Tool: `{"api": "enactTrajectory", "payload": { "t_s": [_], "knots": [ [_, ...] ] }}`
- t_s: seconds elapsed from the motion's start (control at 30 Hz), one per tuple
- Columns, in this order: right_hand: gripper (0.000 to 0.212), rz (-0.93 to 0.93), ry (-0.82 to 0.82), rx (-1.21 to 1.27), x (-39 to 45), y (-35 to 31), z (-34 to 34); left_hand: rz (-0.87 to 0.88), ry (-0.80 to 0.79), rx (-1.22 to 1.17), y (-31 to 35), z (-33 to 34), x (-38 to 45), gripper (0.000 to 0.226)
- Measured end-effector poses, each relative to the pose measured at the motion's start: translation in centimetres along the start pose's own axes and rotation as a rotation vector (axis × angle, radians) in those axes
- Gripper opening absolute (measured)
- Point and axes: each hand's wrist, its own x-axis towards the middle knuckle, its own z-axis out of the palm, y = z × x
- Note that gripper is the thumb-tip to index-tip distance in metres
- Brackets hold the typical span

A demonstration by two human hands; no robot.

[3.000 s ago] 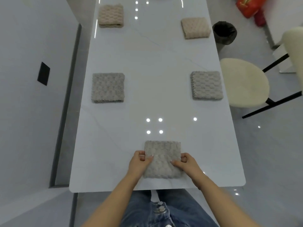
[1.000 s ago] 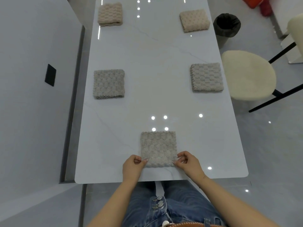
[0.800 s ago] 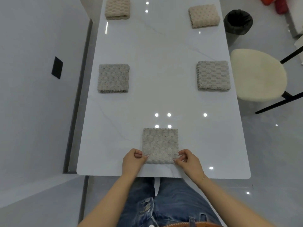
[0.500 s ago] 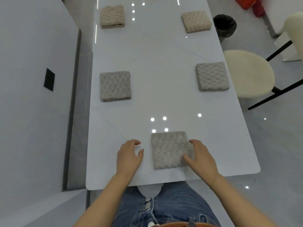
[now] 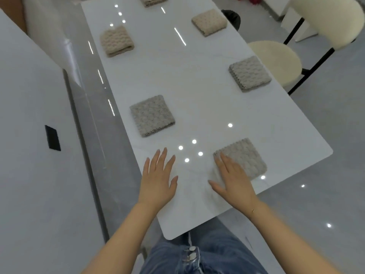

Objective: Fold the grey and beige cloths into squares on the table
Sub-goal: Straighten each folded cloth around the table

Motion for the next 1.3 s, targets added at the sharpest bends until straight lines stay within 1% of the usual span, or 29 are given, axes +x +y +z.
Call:
{"api": "enactTrajectory", "payload": {
  "t_s": [0.17, 0.3, 0.43, 0.53, 0.67, 0.77, 0.87, 1.0, 1.2, 1.3],
  "knots": [
    [0.083, 0.046, -0.005, 0.056, 0.6, -0.9, 1.2, 0.005, -0.020, 0.039, -1.2, -0.7, -0.1, 0.059],
    [0.084, 0.074, -0.010, 0.094, 1.7, -1.9, 1.4, 0.007, -0.053, -0.017, -2.8, -1.1, 0.6, 0.064],
    [0.084, 0.130, -0.006, 0.155, 3.1, -4.0, 1.8, 0.029, -0.087, -0.034, -4.9, -1.9, 2.7, 0.068],
    [0.082, 0.179, 0.014, 0.176, 4.1, -6.3, 3.0, 0.088, -0.124, -0.058, -7.0, -2.1, 5.5, 0.072],
    [0.081, 0.313, 0.063, 0.191, 6.6, -9.9, 4.2, 0.205, -0.151, -0.083, -11.2, -2.8, 9.9, 0.072],
    [0.069, 0.476, 0.150, 0.305, 8.6, -13.6, 4.3, 0.303, -0.178, -0.069, -15.0, -3.9, 12.7, 0.070],
    [0.068, 0.576, 0.205, 0.411, 10.5, -17.2, 4.2, 0.371, -0.185, -0.053, -17.9, -5.4, 14.7, 0.069],
    [0.067, 0.581, 0.228, 0.394, 12.8, -20.1, 3.9, 0.396, -0.217, -0.067, -20.2, -6.9, 17.2, 0.074],
    [0.064, 0.628, 0.230, 0.468, 15.8, -20.5, 3.5, 0.411, -0.254, -0.066, -20.7, -7.9, 20.7, 0.078],
    [0.062, 0.638, 0.222, 0.507, 17.2, -20.3, 3.3, 0.445, -0.302, -0.043, -19.7, -8.5, 22.8, 0.068]
  ]
}}
